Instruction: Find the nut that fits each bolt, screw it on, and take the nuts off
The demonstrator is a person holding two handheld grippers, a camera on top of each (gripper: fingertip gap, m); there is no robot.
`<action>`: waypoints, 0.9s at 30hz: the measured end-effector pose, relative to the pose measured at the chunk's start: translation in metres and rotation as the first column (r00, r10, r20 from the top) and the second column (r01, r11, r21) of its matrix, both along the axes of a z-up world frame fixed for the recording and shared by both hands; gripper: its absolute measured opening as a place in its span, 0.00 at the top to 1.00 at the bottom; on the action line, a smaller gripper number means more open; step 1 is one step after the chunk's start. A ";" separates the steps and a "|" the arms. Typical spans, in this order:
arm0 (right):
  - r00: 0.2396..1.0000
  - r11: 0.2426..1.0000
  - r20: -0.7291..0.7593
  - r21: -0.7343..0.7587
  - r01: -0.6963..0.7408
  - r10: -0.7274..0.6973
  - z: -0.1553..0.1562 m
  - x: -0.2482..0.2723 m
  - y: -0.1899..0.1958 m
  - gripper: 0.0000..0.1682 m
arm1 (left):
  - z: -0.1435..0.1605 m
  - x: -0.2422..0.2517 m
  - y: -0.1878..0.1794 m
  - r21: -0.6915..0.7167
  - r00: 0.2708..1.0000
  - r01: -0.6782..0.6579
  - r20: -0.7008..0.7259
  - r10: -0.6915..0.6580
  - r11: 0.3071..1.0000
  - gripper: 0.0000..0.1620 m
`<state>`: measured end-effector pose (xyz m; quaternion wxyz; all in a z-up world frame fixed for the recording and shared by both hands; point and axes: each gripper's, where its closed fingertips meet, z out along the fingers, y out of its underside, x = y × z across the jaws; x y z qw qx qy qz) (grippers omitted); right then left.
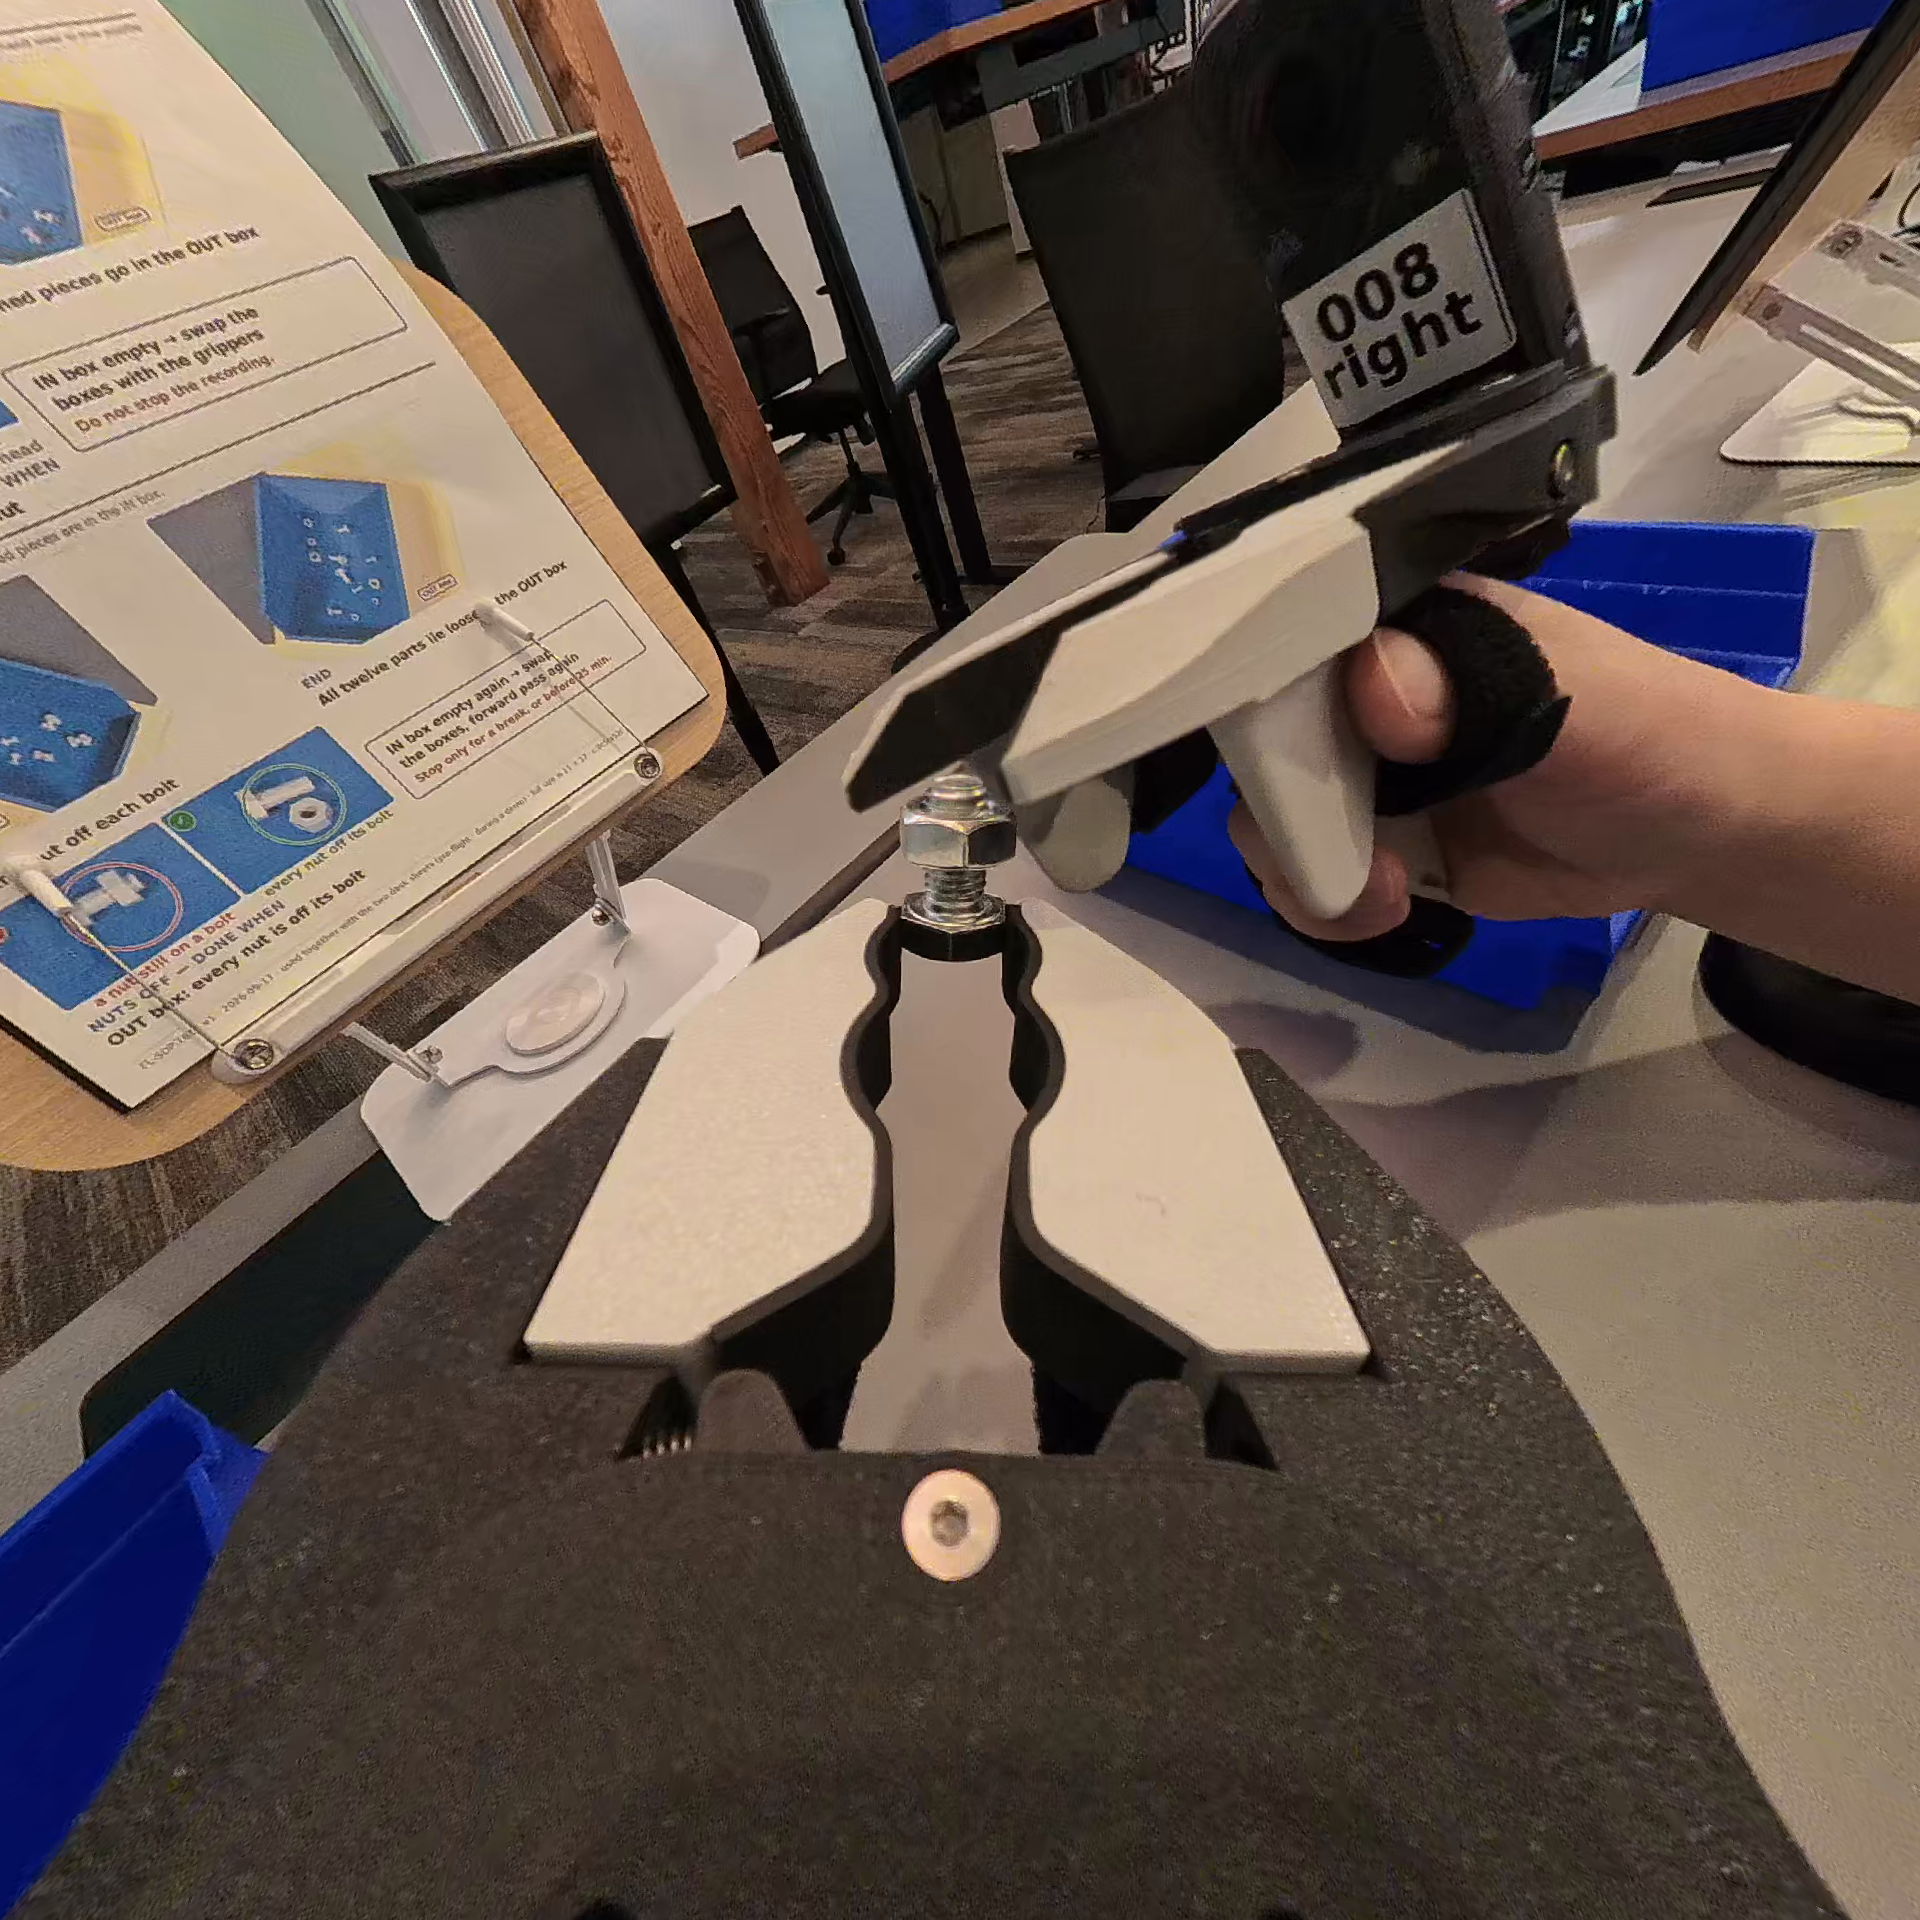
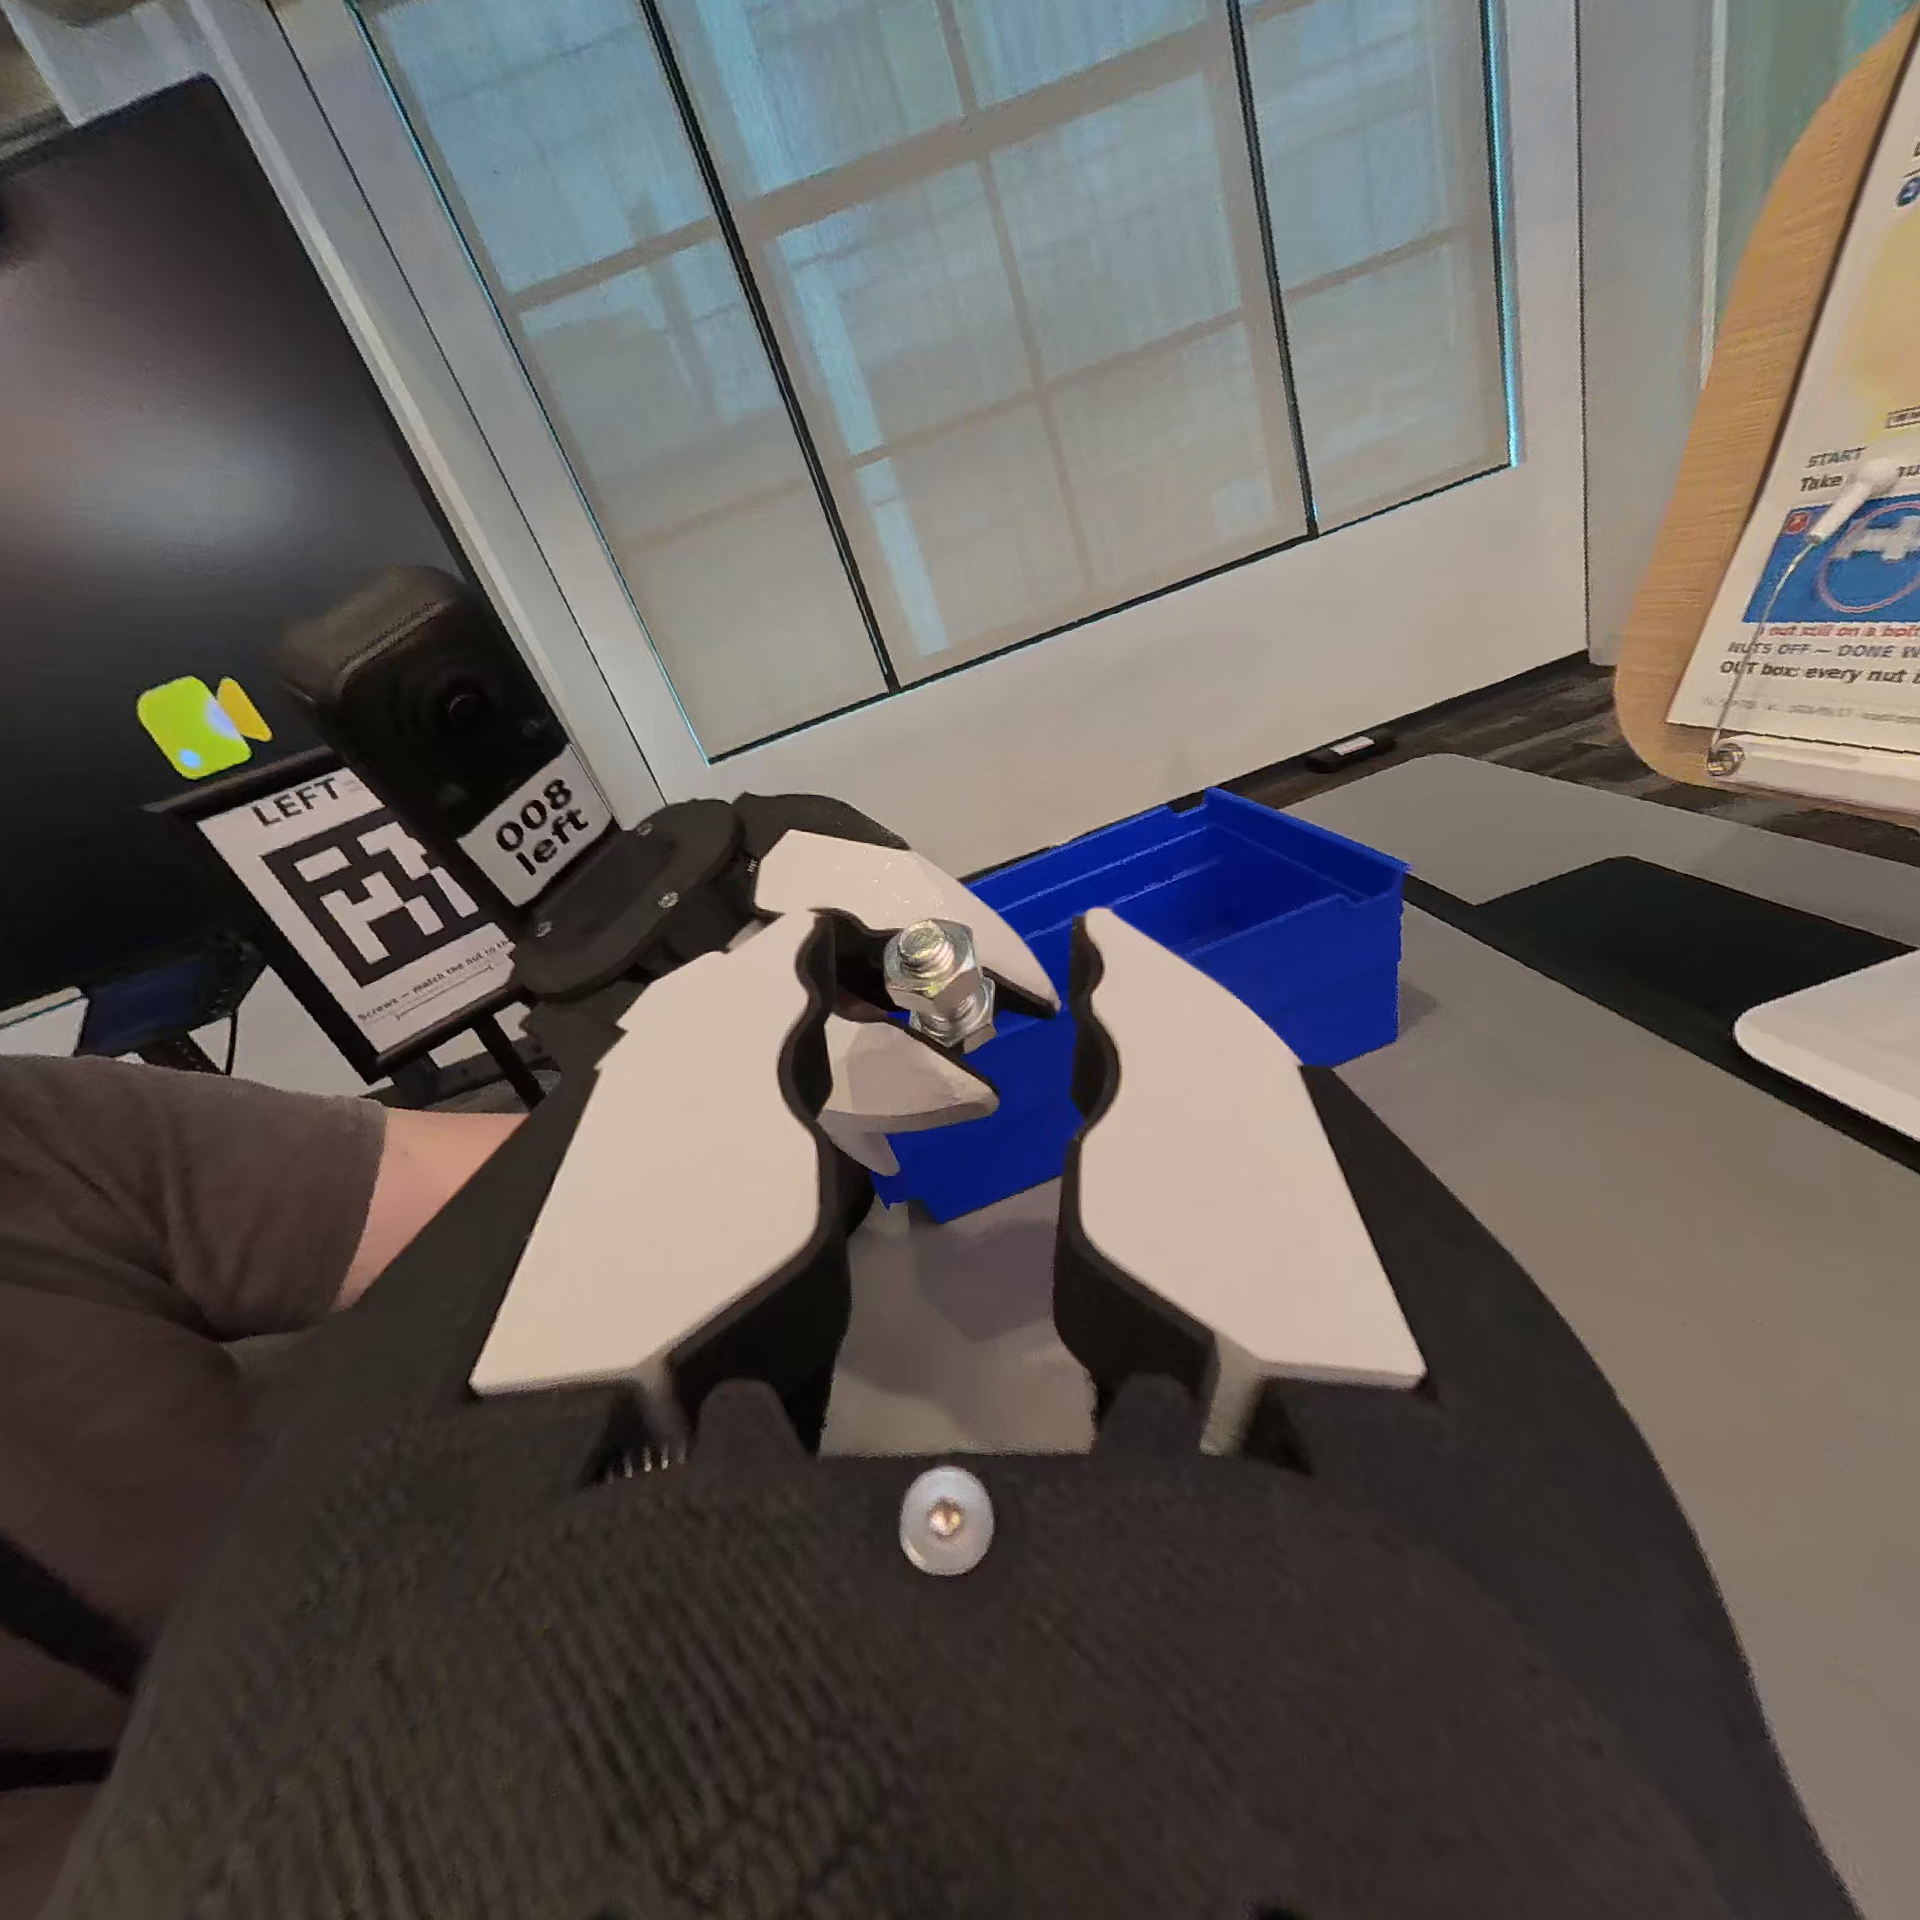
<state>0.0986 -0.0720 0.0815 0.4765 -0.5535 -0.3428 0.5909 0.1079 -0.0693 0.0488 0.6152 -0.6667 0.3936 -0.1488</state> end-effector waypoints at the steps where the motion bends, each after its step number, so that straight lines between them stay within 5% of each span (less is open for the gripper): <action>1: 1.000 1.000 0.012 0.004 0.006 -0.006 -0.002 -0.001 0.000 0.74 | 0.001 0.000 -0.001 0.004 1.000 0.001 0.003 -0.001 1.000 0.89; 16: 0.998 0.998 -0.022 -0.014 -0.062 0.061 -0.001 -0.001 -0.004 0.73 | 0.012 0.003 -0.010 -0.014 0.995 0.061 0.077 -0.060 0.998 0.89; 27: 0.985 0.988 -0.089 0.052 -0.146 0.150 0.022 0.005 -0.026 0.74 | 0.036 0.005 -0.028 -0.139 0.904 0.292 0.362 -0.226 0.946 0.89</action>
